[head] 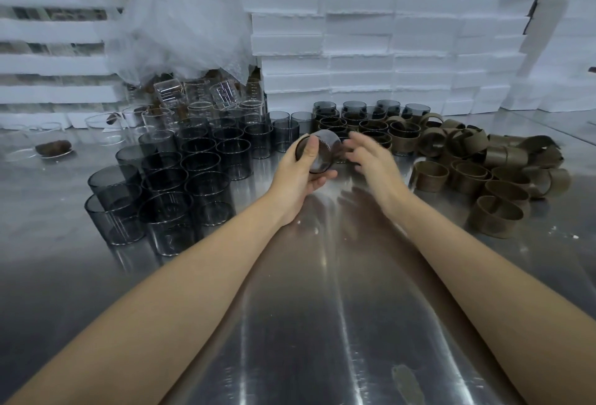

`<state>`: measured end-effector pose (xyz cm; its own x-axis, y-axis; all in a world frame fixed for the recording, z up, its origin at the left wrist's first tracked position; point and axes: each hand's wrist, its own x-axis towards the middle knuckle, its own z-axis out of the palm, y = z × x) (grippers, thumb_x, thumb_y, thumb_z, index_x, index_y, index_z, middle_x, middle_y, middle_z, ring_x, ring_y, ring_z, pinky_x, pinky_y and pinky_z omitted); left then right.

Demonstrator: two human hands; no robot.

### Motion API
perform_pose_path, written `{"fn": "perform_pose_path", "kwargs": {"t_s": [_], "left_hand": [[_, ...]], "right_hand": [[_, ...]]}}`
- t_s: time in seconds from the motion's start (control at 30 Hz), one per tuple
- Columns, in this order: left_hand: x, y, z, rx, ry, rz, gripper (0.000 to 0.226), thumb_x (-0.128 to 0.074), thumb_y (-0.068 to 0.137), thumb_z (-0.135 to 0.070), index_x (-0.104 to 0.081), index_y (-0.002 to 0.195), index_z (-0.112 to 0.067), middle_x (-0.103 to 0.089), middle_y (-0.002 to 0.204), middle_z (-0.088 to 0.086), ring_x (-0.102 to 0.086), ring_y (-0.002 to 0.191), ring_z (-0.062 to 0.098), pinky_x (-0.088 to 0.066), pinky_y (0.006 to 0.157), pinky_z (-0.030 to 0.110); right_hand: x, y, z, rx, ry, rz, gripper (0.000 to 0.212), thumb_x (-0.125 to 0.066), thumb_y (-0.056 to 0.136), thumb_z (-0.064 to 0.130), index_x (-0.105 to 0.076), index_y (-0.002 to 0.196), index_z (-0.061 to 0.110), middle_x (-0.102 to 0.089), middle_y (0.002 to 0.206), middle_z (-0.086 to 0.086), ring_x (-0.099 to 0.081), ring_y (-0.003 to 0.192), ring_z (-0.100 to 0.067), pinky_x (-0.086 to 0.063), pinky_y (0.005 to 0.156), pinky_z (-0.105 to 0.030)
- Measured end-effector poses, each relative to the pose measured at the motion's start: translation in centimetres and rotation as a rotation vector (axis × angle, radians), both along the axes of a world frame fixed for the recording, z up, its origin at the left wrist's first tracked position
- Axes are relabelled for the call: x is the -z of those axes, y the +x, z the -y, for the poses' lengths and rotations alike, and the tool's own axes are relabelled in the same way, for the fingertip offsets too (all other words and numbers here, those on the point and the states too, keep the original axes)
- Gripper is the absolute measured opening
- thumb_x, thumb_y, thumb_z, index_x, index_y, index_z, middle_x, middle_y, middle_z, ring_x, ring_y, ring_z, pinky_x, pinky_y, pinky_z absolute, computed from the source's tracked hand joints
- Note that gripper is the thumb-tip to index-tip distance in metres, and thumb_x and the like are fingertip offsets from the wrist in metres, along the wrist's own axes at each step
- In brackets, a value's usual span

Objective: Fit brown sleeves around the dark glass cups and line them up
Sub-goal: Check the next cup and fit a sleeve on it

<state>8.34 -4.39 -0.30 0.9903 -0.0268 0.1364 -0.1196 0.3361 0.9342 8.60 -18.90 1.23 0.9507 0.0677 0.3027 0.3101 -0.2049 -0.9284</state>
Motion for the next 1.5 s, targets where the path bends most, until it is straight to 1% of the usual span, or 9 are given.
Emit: {"fn": "perform_pose_path", "kwargs": {"t_s": [0.13,0.27,0.43,0.7,0.87,1.07,1.3,1.4,1.5], "left_hand": [[0.0,0.0,0.2,-0.117,0.12,-0.011,0.024,-0.059,0.092,-0.048,-0.062,0.098,-0.024,-0.066,0.088,0.001,-0.066,0.052,0.012,-0.041,0.042,0.015],[0.2,-0.2,0.4,-0.111,0.213,0.033,0.019,-0.061,0.093,-0.044,-0.064,0.098,-0.026,-0.068,0.081,-0.002,-0.062,0.045,0.012,-0.039,0.039,0.016],[-0.1,-0.4,0.6,-0.097,0.226,0.04,0.043,-0.061,0.094,-0.04,-0.052,0.133,-0.023,-0.056,0.13,0.006,-0.065,0.046,0.016,-0.047,0.043,0.018],[0.1,0.0,0.9,-0.05,0.175,-0.014,0.032,-0.04,0.106,-0.021,-0.047,0.137,-0.021,-0.056,0.124,0.004,-0.074,0.066,0.023,-0.059,0.061,0.023],[0.0,0.0,0.7,-0.049,0.161,-0.044,0.046,-0.039,0.105,-0.008,-0.036,0.149,-0.023,-0.042,0.142,0.007,-0.074,0.073,0.024,-0.06,0.068,0.025],[0.2,-0.3,0.8,-0.031,0.166,0.025,0.048,-0.05,0.101,-0.005,-0.041,0.147,-0.015,-0.029,0.157,0.007,-0.056,0.12,0.044,-0.061,0.071,0.026],[-0.5,-1.0,1.0,-0.044,0.187,-0.009,0.039,-0.053,0.1,-0.012,-0.054,0.138,-0.019,-0.057,0.134,0.001,-0.072,0.092,0.036,-0.06,0.065,0.026],[-0.8,-1.5,1.1,-0.013,0.201,-0.009,0.028,-0.053,0.1,-0.035,-0.063,0.123,-0.023,-0.069,0.105,-0.005,-0.074,0.076,0.029,-0.061,0.066,0.028],[-0.6,-1.5,1.3,0.0,0.305,0.048,0.043,-0.061,0.096,-0.032,-0.055,0.137,-0.02,-0.067,0.119,0.005,-0.074,0.08,0.027,-0.061,0.074,0.031]], "right_hand": [[0.2,1.1,2.5,0.552,-0.341,0.051,0.044,-0.051,0.086,0.009,-0.057,0.129,0.019,-0.063,0.12,-0.001,-0.052,0.121,-0.024,-0.033,0.11,-0.038],[0.2,1.8,4.9,0.673,-0.667,-0.119,0.048,-0.051,0.083,0.013,-0.056,0.13,0.021,-0.054,0.134,-0.012,-0.035,0.136,-0.034,0.0,0.118,-0.052],[0.3,1.3,3.6,0.561,-0.523,-0.004,0.049,-0.052,0.081,0.012,-0.057,0.129,0.024,-0.058,0.132,-0.002,-0.054,0.118,-0.028,-0.043,0.096,-0.041],[0.4,1.6,2.9,0.436,-0.483,-0.017,0.054,-0.061,0.088,0.019,-0.049,0.138,0.007,-0.049,0.141,-0.013,-0.048,0.128,-0.028,-0.037,0.104,-0.033],[0.1,1.5,3.1,0.452,-0.6,-0.135,0.028,-0.056,0.09,0.022,-0.066,0.114,0.01,-0.066,0.112,-0.01,-0.06,0.106,-0.028,-0.053,0.088,-0.044],[0.1,1.2,2.7,0.598,-0.466,0.182,0.031,-0.043,0.098,0.011,-0.069,0.113,0.018,-0.067,0.116,-0.002,-0.06,0.106,-0.023,-0.043,0.08,-0.03],[-0.4,0.4,1.5,0.407,-0.421,0.612,0.025,-0.05,0.093,-0.003,-0.068,0.11,-0.001,-0.067,0.105,-0.014,-0.061,0.099,-0.022,-0.034,0.088,-0.007],[-0.1,0.1,1.0,0.339,-0.51,0.717,0.026,-0.052,0.092,-0.005,-0.068,0.112,-0.003,-0.065,0.104,-0.017,-0.063,0.095,-0.026,-0.047,0.085,-0.023],[-0.2,-0.1,0.8,0.354,-0.492,0.766,0.024,-0.055,0.092,-0.003,-0.069,0.111,-0.002,-0.064,0.099,-0.016,-0.061,0.088,-0.022,-0.049,0.076,-0.027]]}}
